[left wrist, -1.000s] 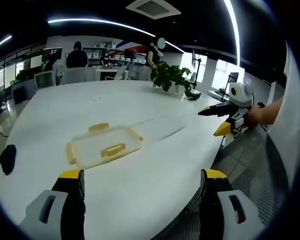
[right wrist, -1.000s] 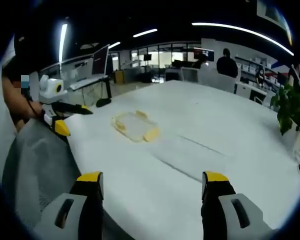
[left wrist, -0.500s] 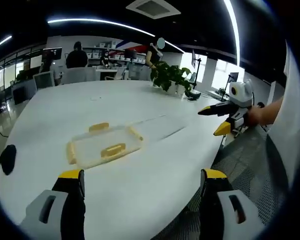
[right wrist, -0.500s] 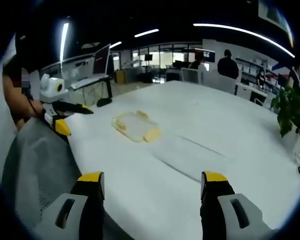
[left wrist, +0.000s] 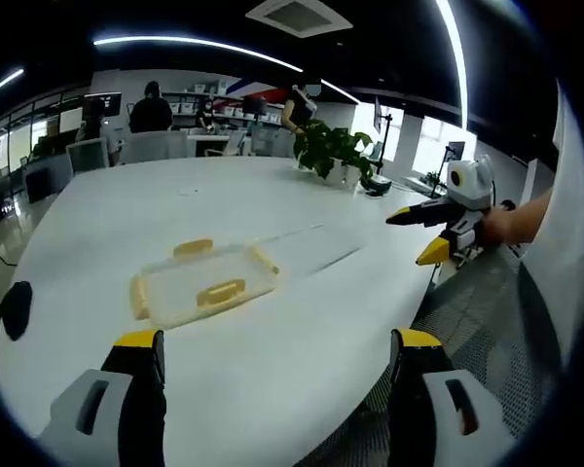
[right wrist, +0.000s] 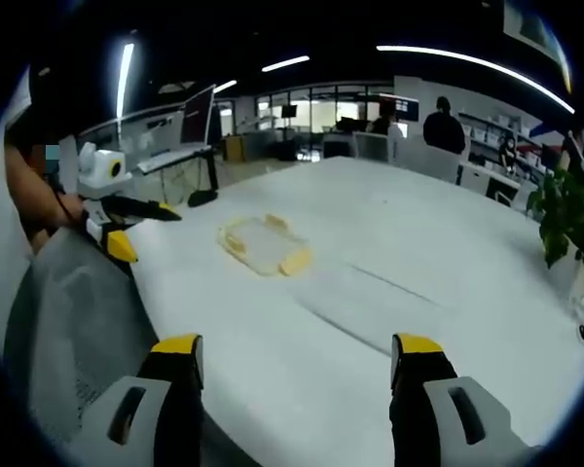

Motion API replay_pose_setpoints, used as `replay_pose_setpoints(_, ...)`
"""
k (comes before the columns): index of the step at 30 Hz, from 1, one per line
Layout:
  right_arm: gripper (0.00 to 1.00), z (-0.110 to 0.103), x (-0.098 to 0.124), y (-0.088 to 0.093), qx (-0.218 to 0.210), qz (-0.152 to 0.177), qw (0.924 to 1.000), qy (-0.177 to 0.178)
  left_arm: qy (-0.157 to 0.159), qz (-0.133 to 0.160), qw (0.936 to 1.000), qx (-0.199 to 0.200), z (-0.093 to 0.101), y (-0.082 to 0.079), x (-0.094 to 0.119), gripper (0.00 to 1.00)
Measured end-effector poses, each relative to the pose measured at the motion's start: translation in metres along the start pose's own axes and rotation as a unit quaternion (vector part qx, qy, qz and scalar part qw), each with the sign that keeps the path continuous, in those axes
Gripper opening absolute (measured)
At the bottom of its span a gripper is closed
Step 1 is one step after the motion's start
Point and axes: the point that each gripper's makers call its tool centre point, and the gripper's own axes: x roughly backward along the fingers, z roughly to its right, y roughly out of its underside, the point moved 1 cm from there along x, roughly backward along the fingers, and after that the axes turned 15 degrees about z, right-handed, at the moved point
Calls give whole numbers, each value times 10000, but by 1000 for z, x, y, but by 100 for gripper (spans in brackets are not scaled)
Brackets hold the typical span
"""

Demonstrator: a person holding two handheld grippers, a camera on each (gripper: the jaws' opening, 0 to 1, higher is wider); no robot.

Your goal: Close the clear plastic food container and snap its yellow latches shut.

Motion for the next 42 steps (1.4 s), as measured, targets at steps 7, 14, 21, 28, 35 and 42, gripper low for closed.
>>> replay_pose_setpoints(7, 79, 0, -1, 0, 27, -11, 10000, -9, 7, -1, 10000, -8, 0, 0, 0, 97)
replay_pose_setpoints(14, 79, -2, -1, 0, 112, -42, 9999, -51, -27, 17, 10000, -13, -1, -1, 1, 97)
replay_pose_setpoints(21, 79, -5, -1, -2, 215, -38, 9997, -101, -30, 11, 10000, -42, -1, -1, 1, 97)
replay_pose_setpoints(28, 78, -8, -4, -5, 384, -57, 9991, -193, -100, 18, 9999, 9, -5, -1, 2, 97)
replay_pose_setpoints(35, 77, -9, -6, -9, 472, -50, 9984, -303, -17, -66, 9998, -168, -2, -2, 1, 96)
replay_pose_setpoints(42, 72, -7, -14, -11, 542, -136, 9974, -448, -3, -154, 9995, -258, -5, -3, 0, 95)
